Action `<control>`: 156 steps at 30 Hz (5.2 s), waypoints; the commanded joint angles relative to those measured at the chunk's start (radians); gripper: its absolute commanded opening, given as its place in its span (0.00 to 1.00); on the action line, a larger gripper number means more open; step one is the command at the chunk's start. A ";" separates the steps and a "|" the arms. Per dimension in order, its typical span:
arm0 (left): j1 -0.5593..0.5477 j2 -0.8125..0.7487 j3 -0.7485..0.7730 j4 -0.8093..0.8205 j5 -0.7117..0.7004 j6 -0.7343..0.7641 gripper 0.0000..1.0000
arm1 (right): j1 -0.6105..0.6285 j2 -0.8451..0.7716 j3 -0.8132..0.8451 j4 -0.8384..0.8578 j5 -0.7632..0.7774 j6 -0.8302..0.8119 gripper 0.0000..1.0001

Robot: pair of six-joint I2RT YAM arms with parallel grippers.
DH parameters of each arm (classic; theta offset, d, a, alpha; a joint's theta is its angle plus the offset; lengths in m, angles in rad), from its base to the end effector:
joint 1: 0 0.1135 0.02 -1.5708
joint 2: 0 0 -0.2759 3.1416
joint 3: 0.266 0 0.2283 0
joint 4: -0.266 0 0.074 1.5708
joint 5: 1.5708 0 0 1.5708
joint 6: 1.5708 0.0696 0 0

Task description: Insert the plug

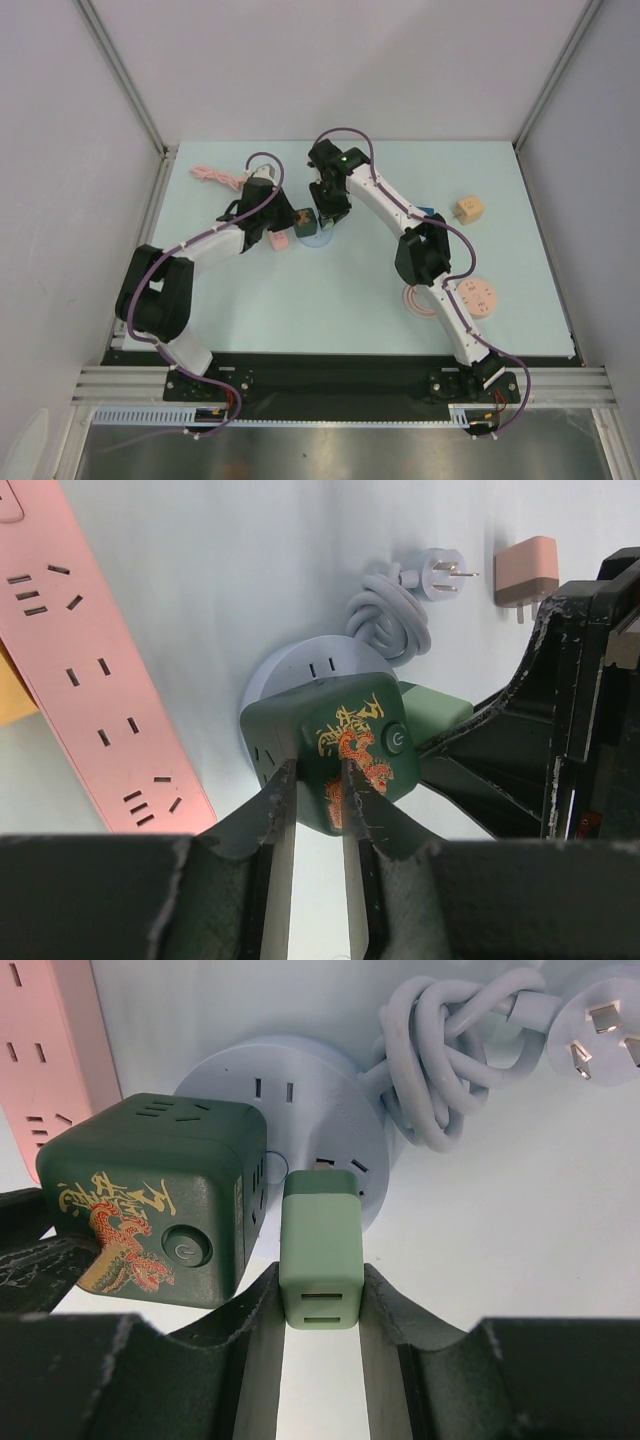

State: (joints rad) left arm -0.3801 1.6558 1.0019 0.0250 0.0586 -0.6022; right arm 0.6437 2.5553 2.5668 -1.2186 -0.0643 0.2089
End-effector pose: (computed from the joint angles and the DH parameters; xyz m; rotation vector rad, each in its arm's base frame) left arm 0.3428 -0.1414 0.2176 -0.2175 2.2563 -0.6029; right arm 0.4136 0.3159 0.1946 -0.6249 2.7517 0.2972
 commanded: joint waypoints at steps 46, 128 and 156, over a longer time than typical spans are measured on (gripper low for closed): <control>-0.054 0.065 0.153 -0.241 -0.089 0.073 0.55 | -0.041 -0.038 -0.155 0.180 -0.015 -0.106 0.51; 0.156 0.168 0.339 -0.258 0.118 -0.011 0.52 | 0.005 -0.079 -0.313 0.329 0.064 -0.129 0.00; 0.155 0.162 0.261 -0.254 0.141 0.041 0.56 | 0.019 -0.033 -0.347 0.295 0.109 -0.151 0.00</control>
State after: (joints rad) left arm -0.2256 1.8179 1.2709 -0.2539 0.1703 -0.5751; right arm 0.6518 2.4458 2.2299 -0.8505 -0.0128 0.0696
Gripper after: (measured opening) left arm 0.563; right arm 0.366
